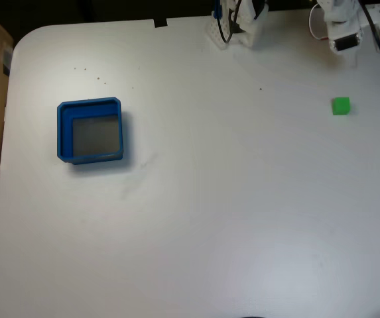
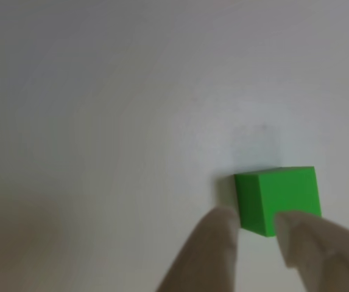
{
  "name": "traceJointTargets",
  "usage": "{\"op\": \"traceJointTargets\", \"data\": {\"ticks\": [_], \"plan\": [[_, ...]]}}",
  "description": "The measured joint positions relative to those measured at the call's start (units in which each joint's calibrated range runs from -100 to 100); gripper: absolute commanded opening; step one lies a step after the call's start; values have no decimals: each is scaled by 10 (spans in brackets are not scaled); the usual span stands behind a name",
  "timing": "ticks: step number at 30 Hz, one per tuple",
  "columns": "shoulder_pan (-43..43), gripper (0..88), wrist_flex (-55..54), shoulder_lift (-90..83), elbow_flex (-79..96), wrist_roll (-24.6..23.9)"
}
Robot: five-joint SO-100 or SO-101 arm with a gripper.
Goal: Pick up green cube and drop it in the blue box
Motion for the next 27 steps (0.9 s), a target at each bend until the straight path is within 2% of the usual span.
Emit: {"op": "traceJointTargets", "data": {"ticks": [20, 23, 27], "plan": [[0, 100, 0, 0, 0, 0], [0, 147, 0, 0, 0, 0], [0, 269, 0, 0, 0, 0]]}}
